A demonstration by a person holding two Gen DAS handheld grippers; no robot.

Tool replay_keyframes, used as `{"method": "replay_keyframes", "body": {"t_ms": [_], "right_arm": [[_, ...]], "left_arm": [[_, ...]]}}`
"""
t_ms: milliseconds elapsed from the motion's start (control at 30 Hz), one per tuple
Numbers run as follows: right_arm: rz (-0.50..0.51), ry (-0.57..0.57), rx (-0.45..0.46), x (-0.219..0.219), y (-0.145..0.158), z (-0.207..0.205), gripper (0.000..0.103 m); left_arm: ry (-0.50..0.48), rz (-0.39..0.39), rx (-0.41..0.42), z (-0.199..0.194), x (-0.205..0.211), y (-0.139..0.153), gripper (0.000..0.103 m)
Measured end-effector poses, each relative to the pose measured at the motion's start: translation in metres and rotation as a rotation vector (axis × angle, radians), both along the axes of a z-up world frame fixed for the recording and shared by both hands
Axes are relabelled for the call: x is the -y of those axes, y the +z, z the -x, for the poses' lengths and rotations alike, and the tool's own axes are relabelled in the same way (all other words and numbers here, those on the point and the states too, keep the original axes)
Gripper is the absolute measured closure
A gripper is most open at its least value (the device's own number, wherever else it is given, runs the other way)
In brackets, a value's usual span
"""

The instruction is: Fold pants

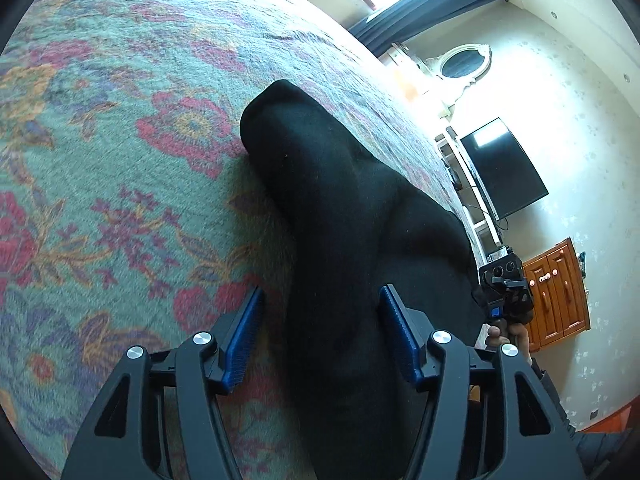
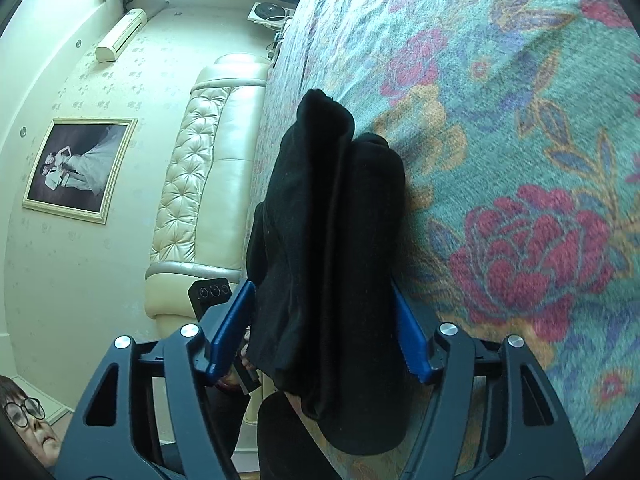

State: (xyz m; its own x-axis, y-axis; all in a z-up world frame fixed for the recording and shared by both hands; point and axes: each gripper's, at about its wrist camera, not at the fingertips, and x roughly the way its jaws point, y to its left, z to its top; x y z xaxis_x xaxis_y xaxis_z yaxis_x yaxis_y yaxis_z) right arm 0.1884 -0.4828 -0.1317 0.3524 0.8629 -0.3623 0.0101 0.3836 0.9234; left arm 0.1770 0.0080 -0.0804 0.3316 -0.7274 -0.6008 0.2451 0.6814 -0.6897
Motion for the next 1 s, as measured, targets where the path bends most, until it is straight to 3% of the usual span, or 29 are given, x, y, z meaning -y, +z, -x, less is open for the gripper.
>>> {"method": "replay_keyframes", "body": {"t_ms": [167, 300, 333, 433, 500, 567, 733, 833, 900, 1000], "right_arm": [[0.039, -0.017, -0.007, 0.004, 0.003, 0.032, 0.031], [0.081, -0.024, -0.015, 0.000, 0.002, 0.051, 0.032], [0.111, -0.023, -0.014, -0.002, 0.004, 0.054, 0.035], [0.194, -0.023, -0.026, -0.005, 0.002, 0.059, 0.057], [0.159, -0.040, -0.039, 0.002, -0.006, 0.065, 0.072], [0.134, -0.044, -0.025, 0.006, -0.013, 0.071, 0.075], [0.101, -0.075, 0.003, 0.011, -0.016, 0.077, 0.073], [0.080, -0.090, 0.008, 0.015, -0.010, 0.081, 0.061], [0.111, -0.093, 0.017, 0.018, -0.002, 0.086, 0.052], [0.218, -0.101, 0.030, 0.014, 0.009, 0.099, 0.047]], "left_arm": [[-0.029, -0.006, 0.000, 0.024, 0.005, 0.002, 0.043], [-0.057, -0.033, 0.020, 0.032, 0.018, 0.001, 0.032], [-0.059, -0.053, 0.035, 0.032, 0.021, 0.001, 0.032], [-0.044, -0.036, 0.026, 0.025, 0.022, -0.002, 0.031], [-0.040, -0.032, 0.027, 0.021, 0.021, -0.002, 0.031], [-0.038, -0.041, 0.040, 0.021, 0.025, -0.003, 0.031], [-0.025, -0.041, 0.062, 0.026, 0.029, 0.000, 0.029], [-0.006, -0.057, 0.065, 0.030, 0.030, 0.002, 0.028], [0.012, -0.063, 0.064, 0.032, 0.031, 0.002, 0.024], [0.042, -0.098, 0.083, 0.037, 0.035, 0.003, 0.023]]}}
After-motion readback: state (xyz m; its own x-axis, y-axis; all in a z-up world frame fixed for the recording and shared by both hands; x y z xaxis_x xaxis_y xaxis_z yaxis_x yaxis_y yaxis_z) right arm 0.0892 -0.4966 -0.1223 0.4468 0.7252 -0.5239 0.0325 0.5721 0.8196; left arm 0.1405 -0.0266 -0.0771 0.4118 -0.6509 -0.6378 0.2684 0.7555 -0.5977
